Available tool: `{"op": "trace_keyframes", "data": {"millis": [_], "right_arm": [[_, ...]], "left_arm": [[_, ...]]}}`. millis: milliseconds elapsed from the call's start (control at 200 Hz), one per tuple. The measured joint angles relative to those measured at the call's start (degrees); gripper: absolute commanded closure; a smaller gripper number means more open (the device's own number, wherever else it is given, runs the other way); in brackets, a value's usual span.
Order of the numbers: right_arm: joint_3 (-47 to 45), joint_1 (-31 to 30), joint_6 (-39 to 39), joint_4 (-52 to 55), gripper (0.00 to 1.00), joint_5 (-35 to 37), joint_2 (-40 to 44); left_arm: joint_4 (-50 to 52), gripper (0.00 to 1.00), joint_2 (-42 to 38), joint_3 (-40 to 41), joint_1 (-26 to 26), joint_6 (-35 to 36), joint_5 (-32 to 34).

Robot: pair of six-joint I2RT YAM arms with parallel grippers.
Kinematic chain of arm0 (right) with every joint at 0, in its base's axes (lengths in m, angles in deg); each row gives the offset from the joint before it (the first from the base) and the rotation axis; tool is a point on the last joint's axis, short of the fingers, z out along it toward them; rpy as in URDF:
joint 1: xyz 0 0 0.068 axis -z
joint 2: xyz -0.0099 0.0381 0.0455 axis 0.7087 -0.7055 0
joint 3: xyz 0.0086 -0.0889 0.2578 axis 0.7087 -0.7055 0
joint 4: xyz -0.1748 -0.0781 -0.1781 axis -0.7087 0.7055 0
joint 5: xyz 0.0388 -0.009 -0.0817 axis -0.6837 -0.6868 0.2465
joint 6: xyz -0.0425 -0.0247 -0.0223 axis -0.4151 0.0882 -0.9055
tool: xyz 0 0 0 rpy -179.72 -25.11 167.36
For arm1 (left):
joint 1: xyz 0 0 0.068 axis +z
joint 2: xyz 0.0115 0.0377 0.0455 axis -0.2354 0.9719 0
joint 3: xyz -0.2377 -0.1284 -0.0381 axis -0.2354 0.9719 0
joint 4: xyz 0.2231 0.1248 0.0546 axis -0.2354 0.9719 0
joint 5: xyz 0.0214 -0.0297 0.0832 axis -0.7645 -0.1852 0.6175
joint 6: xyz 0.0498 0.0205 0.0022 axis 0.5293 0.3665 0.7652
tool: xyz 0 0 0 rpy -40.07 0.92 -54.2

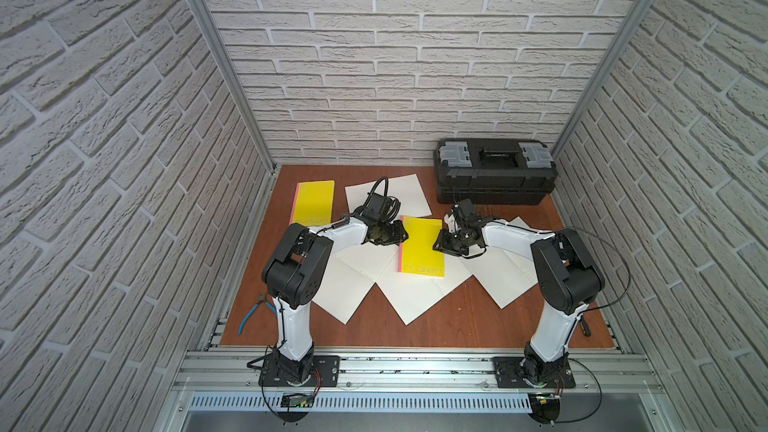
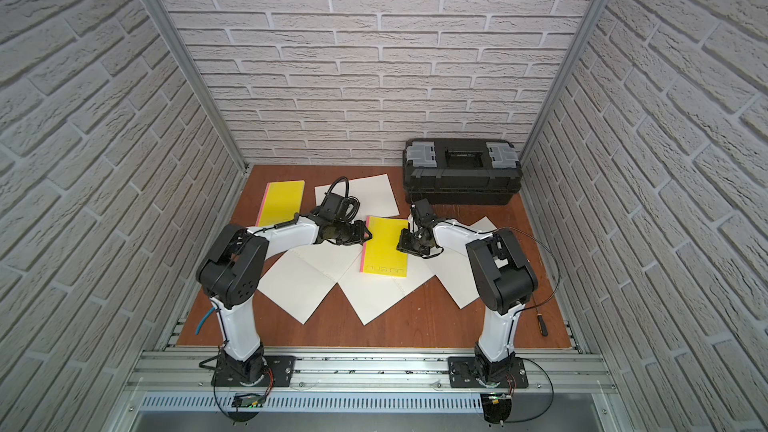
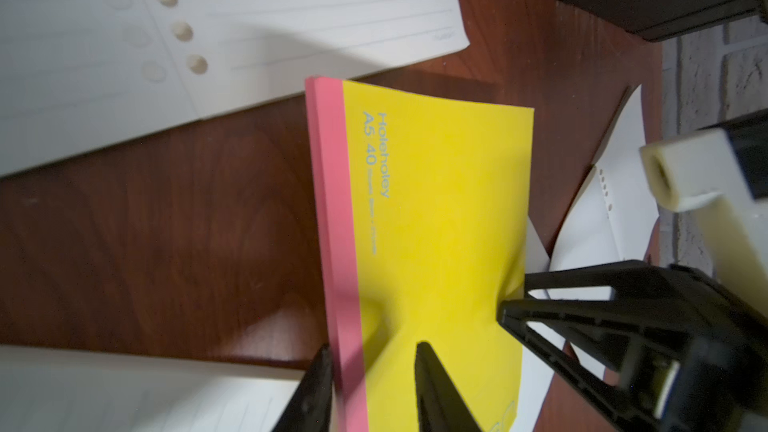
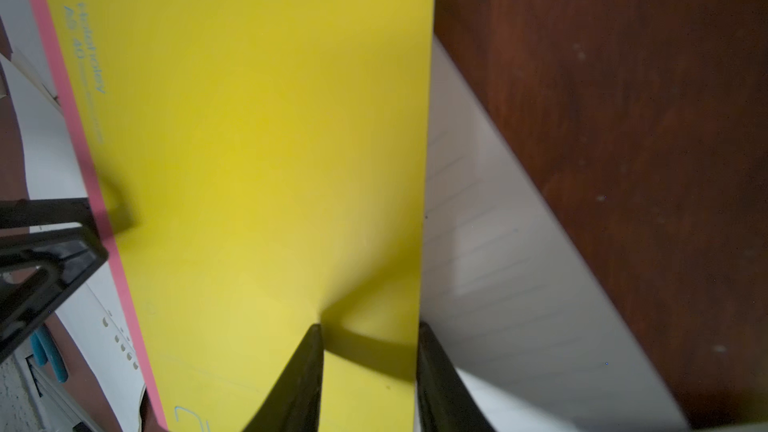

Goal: Close the notebook
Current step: Pick up the notebook at the notebook.

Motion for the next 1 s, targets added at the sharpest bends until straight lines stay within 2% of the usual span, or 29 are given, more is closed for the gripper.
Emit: {"op": "trace_keyframes", "data": {"millis": [100, 200, 425, 535, 770, 1000], "right_arm": [[0.07, -0.11, 0.02, -0.07, 0.63, 0.02, -0.02], [0.33, -0.31, 0.02, -0.04, 0.63, 0.0, -0.24], [0.81, -1.09, 0.02, -0.07, 0.63, 0.07, -0.59], [0.87, -1.49, 0.04, -0.07, 0.63, 0.09, -0.66], [0.98, -1.73, 0.07, -0.04, 0.63, 0.2, -0.76], [1.09, -1.75, 0.22, 0.0, 0.63, 0.17, -0.9]], "left_arm": [[-0.33, 0.77, -1.14, 0.0, 0.2, -0.26, -0.02], [-0.28, 0.77, -1.6, 0.15, 0.37, -0.28, -0.02], [-0.26, 0.66, -1.64, 0.98, 0.66, -0.39, 0.04], [-0.52, 0.66, -1.66, 1.75, 0.7, -0.76, 0.09], [-1.53, 0.75, -2.1, 2.91, 1.01, -1.22, 0.13], [-5.42, 0.76, -2.93, 4.7, 1.29, -2.67, -1.22]]}}
